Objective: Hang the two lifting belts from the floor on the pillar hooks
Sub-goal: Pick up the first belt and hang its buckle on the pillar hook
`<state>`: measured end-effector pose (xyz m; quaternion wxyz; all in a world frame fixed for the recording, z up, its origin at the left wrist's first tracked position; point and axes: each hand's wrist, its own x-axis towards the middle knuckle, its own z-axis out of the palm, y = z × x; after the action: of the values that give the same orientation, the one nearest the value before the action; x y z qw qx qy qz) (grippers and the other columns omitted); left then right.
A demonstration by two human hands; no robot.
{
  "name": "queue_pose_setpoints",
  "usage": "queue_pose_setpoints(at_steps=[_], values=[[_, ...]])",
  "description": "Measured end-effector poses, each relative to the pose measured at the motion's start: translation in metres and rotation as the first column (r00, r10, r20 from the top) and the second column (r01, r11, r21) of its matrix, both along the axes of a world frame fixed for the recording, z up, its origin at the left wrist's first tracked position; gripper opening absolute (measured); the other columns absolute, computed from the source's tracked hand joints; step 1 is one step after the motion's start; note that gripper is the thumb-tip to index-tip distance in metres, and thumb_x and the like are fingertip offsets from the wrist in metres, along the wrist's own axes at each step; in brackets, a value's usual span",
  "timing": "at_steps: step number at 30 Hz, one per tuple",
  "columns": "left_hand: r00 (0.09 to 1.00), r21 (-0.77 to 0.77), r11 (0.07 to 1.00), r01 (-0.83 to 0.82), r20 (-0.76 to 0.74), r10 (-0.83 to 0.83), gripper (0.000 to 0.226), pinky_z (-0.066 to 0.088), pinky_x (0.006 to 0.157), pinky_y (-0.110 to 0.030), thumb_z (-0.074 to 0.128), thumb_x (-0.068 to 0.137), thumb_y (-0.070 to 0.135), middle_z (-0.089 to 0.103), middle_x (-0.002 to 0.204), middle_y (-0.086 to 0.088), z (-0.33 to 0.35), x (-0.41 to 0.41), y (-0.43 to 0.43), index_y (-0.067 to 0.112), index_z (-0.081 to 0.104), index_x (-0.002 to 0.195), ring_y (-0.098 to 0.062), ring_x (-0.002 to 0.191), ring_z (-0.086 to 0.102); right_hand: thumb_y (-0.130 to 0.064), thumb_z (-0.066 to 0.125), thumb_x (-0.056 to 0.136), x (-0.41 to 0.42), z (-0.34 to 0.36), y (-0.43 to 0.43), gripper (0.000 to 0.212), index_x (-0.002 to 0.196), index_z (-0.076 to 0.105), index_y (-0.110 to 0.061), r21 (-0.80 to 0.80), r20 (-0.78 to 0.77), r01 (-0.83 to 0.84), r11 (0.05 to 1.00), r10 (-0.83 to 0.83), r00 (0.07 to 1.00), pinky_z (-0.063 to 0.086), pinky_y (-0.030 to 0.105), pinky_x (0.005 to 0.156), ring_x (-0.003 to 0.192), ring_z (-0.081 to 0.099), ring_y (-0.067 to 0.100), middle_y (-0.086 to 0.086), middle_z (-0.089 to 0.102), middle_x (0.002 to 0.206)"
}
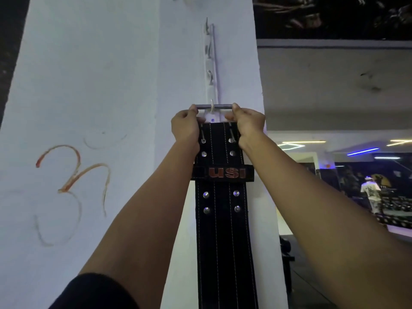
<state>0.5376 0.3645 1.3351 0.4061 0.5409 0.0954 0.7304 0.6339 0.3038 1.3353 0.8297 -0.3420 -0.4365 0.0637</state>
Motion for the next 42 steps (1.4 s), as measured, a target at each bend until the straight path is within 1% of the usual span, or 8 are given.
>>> queue_pose_setpoints(at_steps=[7, 12, 17, 19, 22, 27, 31, 42], values=[[0.986, -0.042, 0.999, 0.009, -0.164, -0.016, 0.016, 0.054, 0.075, -0.038, 0.059, 0.089, 0.023, 0.063, 0.077, -0.004, -0.040, -0.024, -0.016, 0.008, 0.065, 0.091, -0.023, 0.073, 0.059, -0.018, 0.064, 0.085, -0.010, -0.037, -0.027, 0.010, 0.083, 0.066, -0.009, -0.109, 0.000, -0.034, 0.993, 0.035, 0.999, 0.052, 0.031, 0.050, 0.067, 0.059, 0.023, 0.007, 0.063, 0.078], [0.955, 0.008, 0.998, 0.062, -0.292, -0.057, 0.026, 0.051, 0.062, -0.030, 0.056, 0.090, 0.013, 0.064, 0.082, -0.007, -0.071, -0.041, -0.011, 0.000, 0.062, 0.112, -0.022, 0.070, 0.060, -0.010, 0.060, 0.087, 0.003, -0.056, -0.038, 0.012, 0.092, 0.066, -0.001, -0.194, 0.235, -0.021, 0.981, 0.068, 0.970, 0.056, 0.025, 0.061, 0.065, 0.060, 0.018, 0.005, 0.064, 0.075], [0.942, -0.066, 0.992, 0.109, -0.312, -0.124, 0.022, 0.047, 0.068, -0.025, 0.053, 0.093, 0.020, 0.065, 0.089, -0.002, -0.122, -0.062, -0.035, 0.005, 0.063, 0.106, -0.017, 0.084, 0.063, -0.012, 0.065, 0.083, -0.004, -0.102, -0.064, 0.011, 0.091, 0.068, -0.005, -0.300, 0.175, 0.034, 0.953, 0.020, 0.984, 0.049, 0.043, 0.094, 0.094, 0.059, 0.023, 0.010, 0.065, 0.091], [0.937, -0.110, 0.984, 0.137, -0.306, -0.165, 0.026, 0.048, 0.070, -0.025, 0.053, 0.093, 0.021, 0.065, 0.097, -0.002, -0.137, -0.070, -0.047, 0.006, 0.060, 0.113, -0.017, 0.090, 0.064, -0.011, 0.064, 0.085, -0.008, -0.120, -0.074, 0.022, 0.105, 0.063, -0.003, -0.321, 0.098, 0.000, 0.947, 0.033, 0.995, 0.050, 0.036, 0.084, 0.096, 0.057, 0.023, 0.012, 0.060, 0.103], [0.927, -0.188, 0.970, 0.155, -0.311, -0.208, 0.027, 0.051, 0.069, -0.025, 0.055, 0.092, 0.016, 0.062, 0.098, -0.005, -0.160, -0.082, -0.068, 0.005, 0.057, 0.116, -0.019, 0.092, 0.063, -0.009, 0.063, 0.085, -0.014, -0.144, -0.089, 0.004, 0.086, 0.059, -0.011, -0.323, -0.002, -0.055, 0.945, 0.058, 0.998, 0.048, 0.026, 0.069, 0.093, 0.056, 0.024, 0.011, 0.058, 0.099], [0.908, -0.286, 0.945, 0.157, -0.335, -0.252, 0.026, 0.052, 0.083, -0.032, 0.053, 0.093, 0.018, 0.062, 0.105, -0.010, -0.203, -0.095, -0.105, 0.006, 0.058, 0.115, -0.024, 0.100, 0.061, -0.009, 0.062, 0.085, -0.024, -0.191, -0.123, 0.029, 0.112, 0.058, 0.000, -0.384, -0.083, -0.125, 0.915, 0.101, 0.991, 0.051, 0.029, 0.077, 0.092, 0.061, 0.024, 0.006, 0.062, 0.094], [0.905, -0.386, 0.912, 0.140, -0.324, -0.277, 0.022, 0.052, 0.080, -0.029, 0.051, 0.094, 0.021, 0.063, 0.105, -0.009, -0.254, -0.111, -0.147, 0.008, 0.057, 0.111, -0.024, 0.098, 0.062, -0.011, 0.061, 0.086, -0.036, -0.242, -0.155, 0.020, 0.104, 0.061, -0.002, -0.451, -0.120, -0.182, 0.874, 0.143, 0.982, 0.050, 0.033, 0.085, 0.091, 0.062, 0.026, 0.006, 0.063, 0.089], [0.933, -0.762, 0.647, -0.021, -0.248, -0.262, 0.026, 0.052, 0.083, -0.036, 0.047, 0.095, 0.023, 0.064, 0.103, -0.011, -0.454, -0.186, -0.267, 0.007, 0.058, 0.111, -0.029, 0.093, 0.062, -0.013, 0.059, 0.088, -0.119, -0.438, -0.235, 0.008, 0.080, 0.062, -0.014, -0.706, -0.335, -0.423, 0.568, 0.259, 0.906, 0.053, 0.031, 0.068, 0.075, 0.064, 0.022, 0.007, 0.065, 0.083]])
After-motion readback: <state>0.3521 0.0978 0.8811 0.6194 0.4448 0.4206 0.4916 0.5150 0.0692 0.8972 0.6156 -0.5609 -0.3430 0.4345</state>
